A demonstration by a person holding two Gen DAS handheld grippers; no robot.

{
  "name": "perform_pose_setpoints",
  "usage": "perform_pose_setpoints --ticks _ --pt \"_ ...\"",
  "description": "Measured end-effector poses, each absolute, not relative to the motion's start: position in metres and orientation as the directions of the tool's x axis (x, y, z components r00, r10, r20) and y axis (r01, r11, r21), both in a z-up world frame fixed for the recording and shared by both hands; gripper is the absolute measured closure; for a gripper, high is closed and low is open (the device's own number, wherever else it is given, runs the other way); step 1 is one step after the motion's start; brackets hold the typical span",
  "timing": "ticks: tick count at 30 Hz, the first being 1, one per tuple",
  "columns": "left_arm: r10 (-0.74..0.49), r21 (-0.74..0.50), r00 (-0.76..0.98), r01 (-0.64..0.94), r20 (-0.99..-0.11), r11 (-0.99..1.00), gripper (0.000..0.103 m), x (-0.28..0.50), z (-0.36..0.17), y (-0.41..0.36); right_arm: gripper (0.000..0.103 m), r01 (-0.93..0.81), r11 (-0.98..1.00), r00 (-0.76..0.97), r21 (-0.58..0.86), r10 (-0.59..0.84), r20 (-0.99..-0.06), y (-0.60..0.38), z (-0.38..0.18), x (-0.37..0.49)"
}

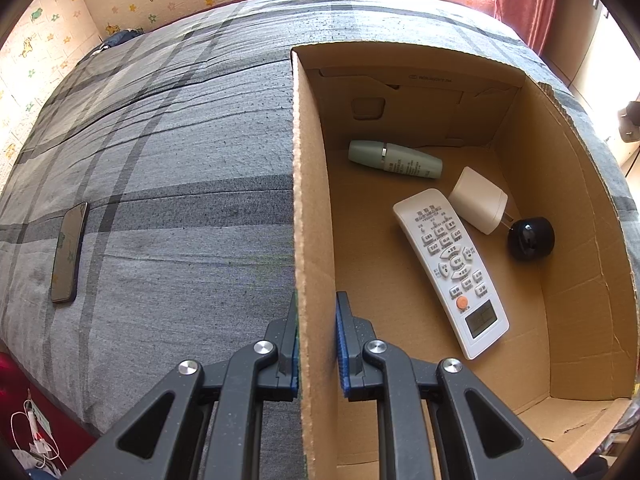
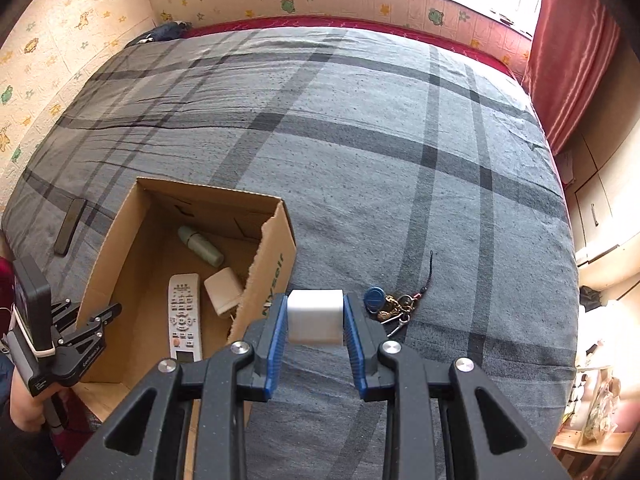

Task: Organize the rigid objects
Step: 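Carry the white cube plug with the right tool over the box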

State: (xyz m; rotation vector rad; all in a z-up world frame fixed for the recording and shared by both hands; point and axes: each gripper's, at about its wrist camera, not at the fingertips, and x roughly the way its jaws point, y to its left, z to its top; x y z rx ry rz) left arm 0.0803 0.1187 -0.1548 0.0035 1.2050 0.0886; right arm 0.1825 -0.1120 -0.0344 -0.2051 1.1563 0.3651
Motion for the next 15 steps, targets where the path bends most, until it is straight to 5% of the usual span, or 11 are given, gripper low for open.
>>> perform_pose_setpoints --ticks 15 --pt "0.069 0.049 0.356 -0.066 -0.932 0.997 0.087 0.08 -0.154 0.119 0.074 -0.533 0.844 0.284 0.063 0.249 -0.926 -0.01 -0.058 0.158"
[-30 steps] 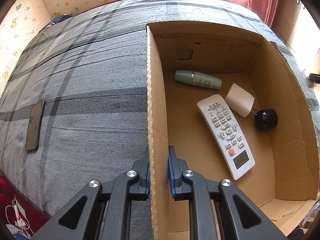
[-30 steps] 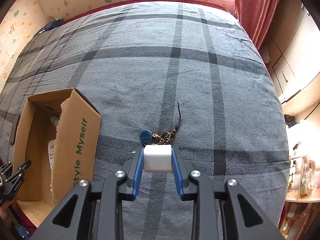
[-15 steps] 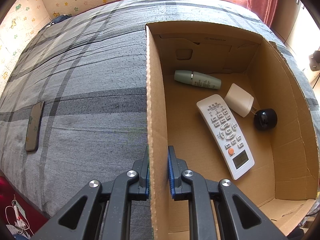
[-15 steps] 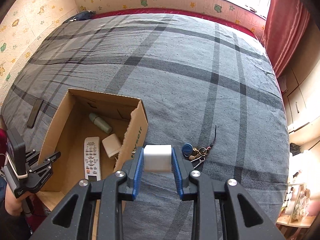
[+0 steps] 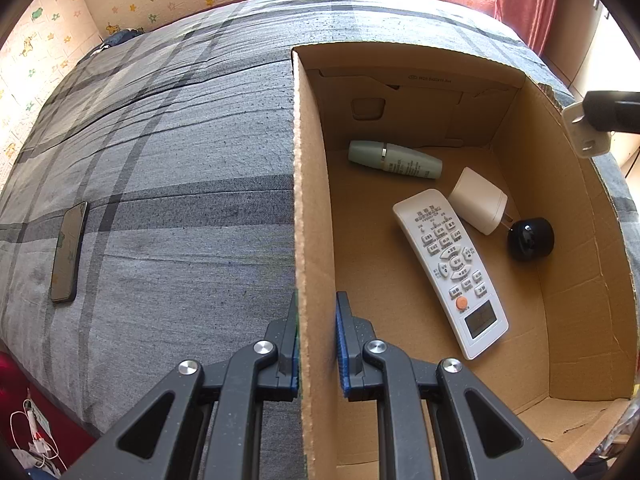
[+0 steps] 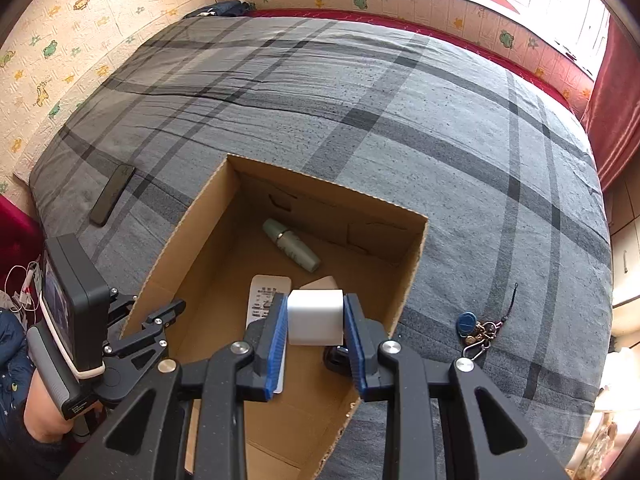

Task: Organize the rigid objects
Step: 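Carry the white cube plug with the right tool over the box, then lower the white cube plug onto the remote and open the right tool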

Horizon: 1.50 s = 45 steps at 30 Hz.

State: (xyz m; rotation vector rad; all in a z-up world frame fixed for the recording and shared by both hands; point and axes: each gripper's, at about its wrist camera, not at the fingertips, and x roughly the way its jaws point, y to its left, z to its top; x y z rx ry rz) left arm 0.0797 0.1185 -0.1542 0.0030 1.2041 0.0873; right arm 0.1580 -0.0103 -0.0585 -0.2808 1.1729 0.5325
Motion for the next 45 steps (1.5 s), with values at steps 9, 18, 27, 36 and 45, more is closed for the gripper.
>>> perform_pose_setpoints --ticks 9,18,27,36,45 --pt "0.068 0.048 0.355 -0.066 -0.932 0.997 0.087 0.08 -0.154 0.118 0.074 -0.542 0.84 0.254 0.03 0.198 -0.947 0.026 -0.105 0.157" --pt "0.069 0.049 0.355 -0.065 -0.932 0.997 0.087 0.079 -0.154 0.118 0.074 -0.512 0.858 0.258 -0.049 0.099 -0.961 0.037 -0.136 0.167" --pt "0.07 0.05 0.355 -0.064 -0.932 0.997 0.087 0.079 -0.155 0.118 0.074 -0.503 0.858 0.249 -0.101 0.032 -0.968 0.04 -0.156 0.172" --pt "0.07 0.051 0.355 -0.063 -0.932 0.997 0.087 0.079 -0.155 0.118 0.073 -0.494 0.866 0.246 -0.084 0.046 -0.968 0.039 -0.156 0.174" --pt "0.071 0.053 0.354 -0.061 -0.933 0.997 0.087 0.079 -0.154 0.118 0.011 -0.501 0.862 0.298 -0.081 0.084 -0.951 0.041 -0.136 0.168"
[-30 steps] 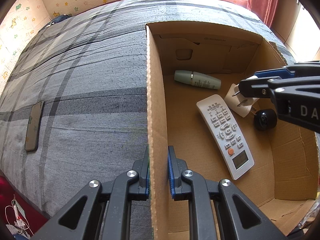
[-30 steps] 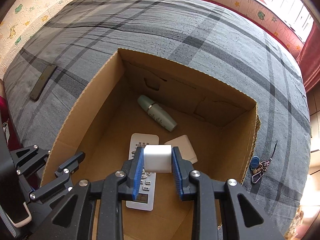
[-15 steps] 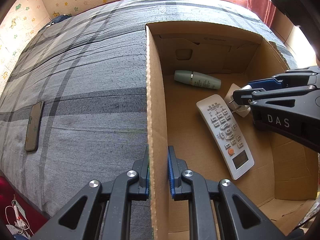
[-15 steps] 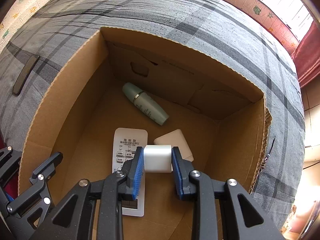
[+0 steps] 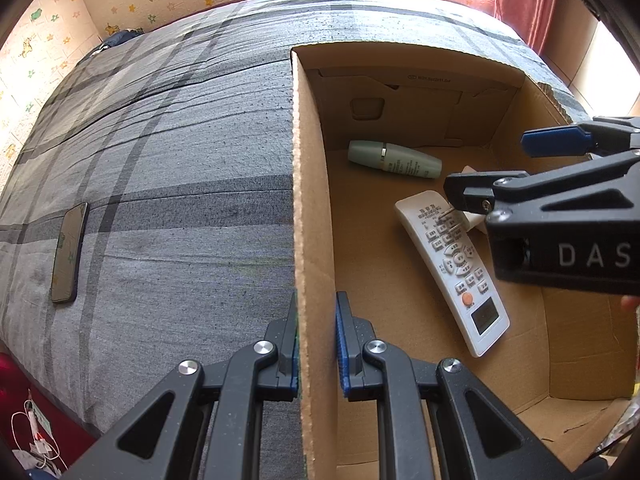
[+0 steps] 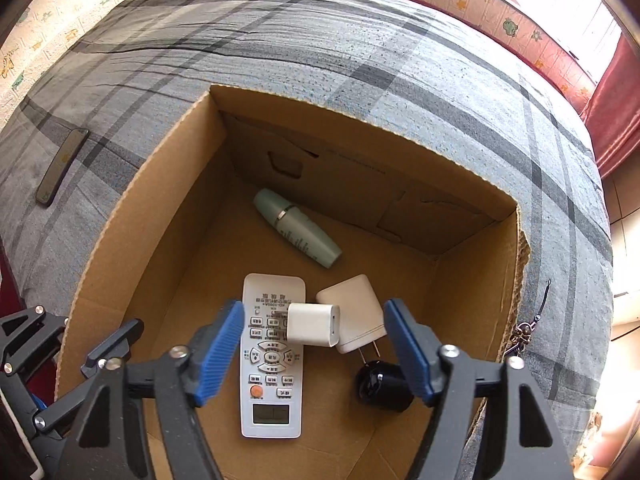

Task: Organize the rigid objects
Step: 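Lower the white cube plug onto the remote and open the right tool, then move the right tool back to the keyring on the bed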

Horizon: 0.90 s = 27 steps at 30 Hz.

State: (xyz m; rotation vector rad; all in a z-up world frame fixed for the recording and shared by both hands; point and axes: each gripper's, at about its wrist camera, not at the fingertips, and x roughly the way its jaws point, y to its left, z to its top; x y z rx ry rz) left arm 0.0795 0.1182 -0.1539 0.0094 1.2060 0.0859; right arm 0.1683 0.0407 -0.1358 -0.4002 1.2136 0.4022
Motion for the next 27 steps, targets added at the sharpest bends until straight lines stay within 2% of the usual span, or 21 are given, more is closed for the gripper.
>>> perform_pose_setpoints --ticks 1,3,27 --pt "0.072 0.053 0.354 -0.061 -0.933 0.997 0.087 0.08 -0.154 0.119 0.005 -0.504 0.86 0.304 -0.084 0.086 -0.949 0.042 -0.134 0.168" --pt "0.071 0.053 0.354 -0.062 -0.933 0.997 0.087 0.079 -0.154 0.119 0.001 -0.506 0.858 0.315 -0.084 0.093 -0.945 0.043 -0.13 0.167" --pt "0.073 0.055 0.351 -0.063 -0.933 0.997 0.087 0.08 -0.153 0.12 0.0 -0.451 0.891 0.377 -0.054 0.136 -0.916 -0.004 -0.07 0.167"
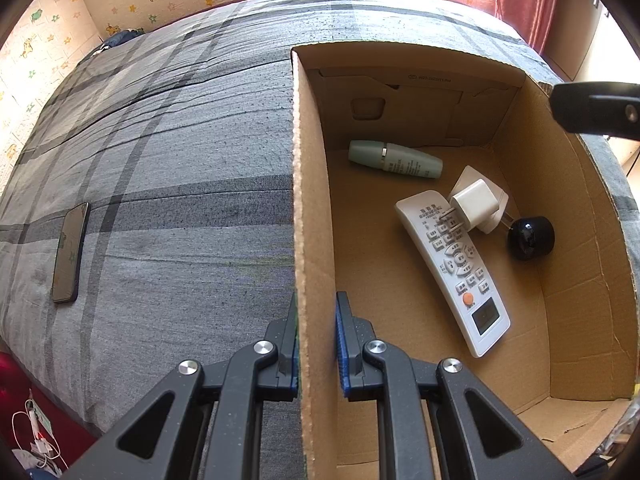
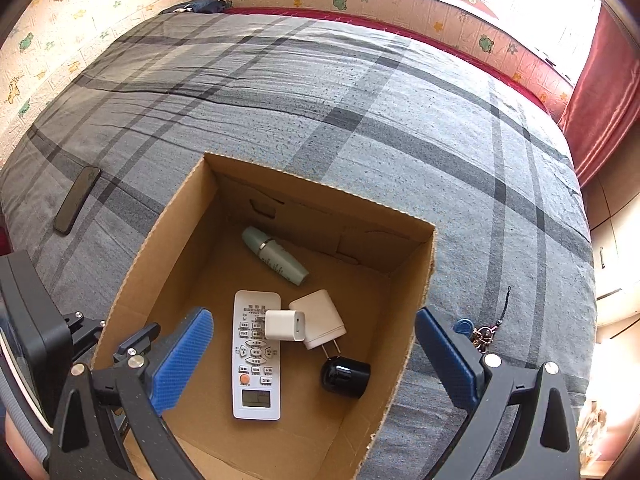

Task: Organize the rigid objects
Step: 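Move the right tool back to the keyring on the bed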

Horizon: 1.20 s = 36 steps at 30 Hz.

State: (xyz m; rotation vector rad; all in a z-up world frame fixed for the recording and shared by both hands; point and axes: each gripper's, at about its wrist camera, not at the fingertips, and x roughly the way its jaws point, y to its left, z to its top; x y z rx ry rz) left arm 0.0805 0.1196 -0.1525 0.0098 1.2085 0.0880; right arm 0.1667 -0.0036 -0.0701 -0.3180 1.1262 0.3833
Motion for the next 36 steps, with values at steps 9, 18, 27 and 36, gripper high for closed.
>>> perform_pose_setpoints --ticks 9,18,27,36 --pt "0.075 0.057 0.352 -0.062 -0.933 0.996 0.087 0.08 -0.153 0.119 0.0 -0.368 0.929 0.408 -0.045 0.118 -0.905 -0.058 -0.051 0.181" --pt "0.075 0.058 0.353 -0.06 -0.933 0.997 0.087 0.08 -0.152 0.119 0.0 -0.27 0.962 0.413 -0.03 0.088 -0.906 -0.116 -0.051 0.2" --pt "0.076 0.058 0.353 -0.06 -0.933 0.996 0.087 0.079 -0.152 0.119 0.0 -0.171 0.985 0.382 -0.021 0.047 -0.923 -0.164 -0.083 0.209" --pt "0.077 0.059 0.352 -0.06 -0.933 0.996 0.087 0.079 -0.152 0.119 0.0 -0.112 0.994 0.352 -0.008 0.032 -0.935 -0.188 -0.12 0.216"
